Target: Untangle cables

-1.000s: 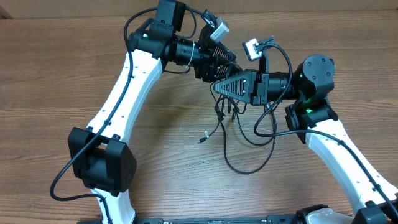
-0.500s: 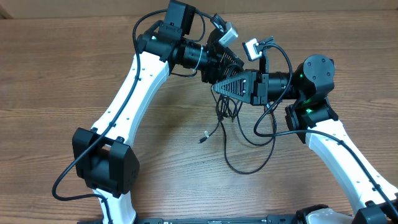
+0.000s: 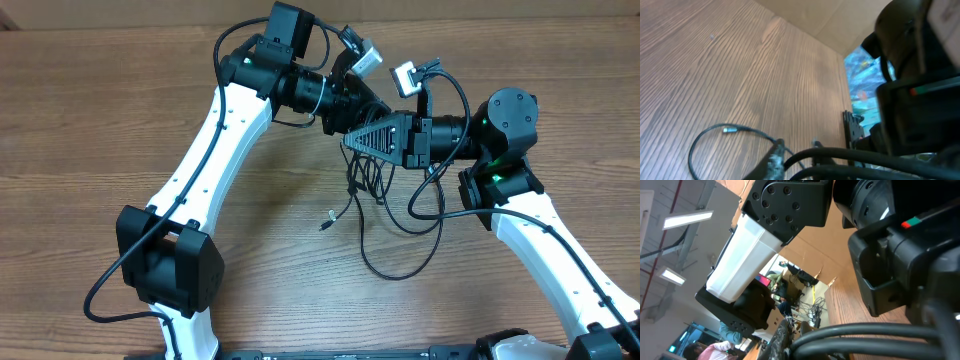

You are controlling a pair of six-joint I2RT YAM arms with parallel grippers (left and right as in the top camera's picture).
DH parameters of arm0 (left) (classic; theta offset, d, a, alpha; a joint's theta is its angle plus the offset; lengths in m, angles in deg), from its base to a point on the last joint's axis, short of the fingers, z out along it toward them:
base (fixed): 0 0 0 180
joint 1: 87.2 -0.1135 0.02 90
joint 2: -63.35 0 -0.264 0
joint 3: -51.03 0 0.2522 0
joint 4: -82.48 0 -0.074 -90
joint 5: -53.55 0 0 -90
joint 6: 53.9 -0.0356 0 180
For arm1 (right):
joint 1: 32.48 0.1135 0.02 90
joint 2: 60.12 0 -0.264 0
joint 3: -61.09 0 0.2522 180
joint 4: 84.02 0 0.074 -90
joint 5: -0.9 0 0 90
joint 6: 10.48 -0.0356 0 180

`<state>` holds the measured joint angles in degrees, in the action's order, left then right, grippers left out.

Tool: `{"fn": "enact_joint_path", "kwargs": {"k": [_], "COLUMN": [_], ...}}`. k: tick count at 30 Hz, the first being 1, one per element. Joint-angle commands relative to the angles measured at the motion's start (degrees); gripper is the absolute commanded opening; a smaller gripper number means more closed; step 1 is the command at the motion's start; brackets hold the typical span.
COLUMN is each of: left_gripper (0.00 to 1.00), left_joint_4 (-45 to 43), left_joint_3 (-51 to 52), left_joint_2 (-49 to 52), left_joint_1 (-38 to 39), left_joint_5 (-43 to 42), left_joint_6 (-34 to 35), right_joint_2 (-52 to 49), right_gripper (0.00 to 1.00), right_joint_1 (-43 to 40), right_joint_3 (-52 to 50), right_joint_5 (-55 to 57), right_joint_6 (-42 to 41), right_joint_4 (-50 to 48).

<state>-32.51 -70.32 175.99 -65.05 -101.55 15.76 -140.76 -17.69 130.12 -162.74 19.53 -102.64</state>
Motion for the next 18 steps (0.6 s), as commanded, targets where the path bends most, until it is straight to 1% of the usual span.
{"fn": "enact_joint_path", "kwargs": {"k": [1,2,4,7,11,14,16,18], "left_gripper": [0.14,0.07,0.04,0.04,0.04,0.04,0.04,0.04], "left_joint_4": [0.87,1.07,1.46,1.99,3.15,4.68,6.08,7.8], "left_joint_3": [-0.13,-0.13,-0.13,-0.13,-0.13,-0.15,-0.15,-0.15], "left_joint_2": [0.5,0.5,0.5,0.5,0.48,0.39,0.17,-0.2], "left_joint_1": [0.2,0.07,-0.33,-1.44,-4.09,-6.91,-9.27,-11.65], "left_joint_5": [3.91,4.59,5.14,5.27,5.33,5.53,6.16,7.45], "left_joint_6": [-0.24,-0.24,-0.22,-0.22,-0.24,-0.24,-0.26,-0.63], "right_joint_2": [0.26,0.26,0.26,0.26,0.26,0.24,0.24,0.24], "right_gripper": [0.05,0.05,0.08,0.13,0.3,0.39,0.43,0.46], "right_joint_1": [0.59,0.59,0.59,0.59,0.57,0.57,0.57,0.57], "right_joint_3": [0.68,0.68,0.68,0.68,0.68,0.68,0.61,0.61], "right_joint_5": [-0.7,-0.72,-0.9,-1.44,-3.48,-4.92,-5.11,-4.92], "right_joint_6": [-0.24,-0.24,-0.24,-0.22,0.02,0.24,1.86,5.97], "right_joint_4": [-0.55,-0.55,-0.55,-0.52,-0.28,0.94,3.37,7.69]}}
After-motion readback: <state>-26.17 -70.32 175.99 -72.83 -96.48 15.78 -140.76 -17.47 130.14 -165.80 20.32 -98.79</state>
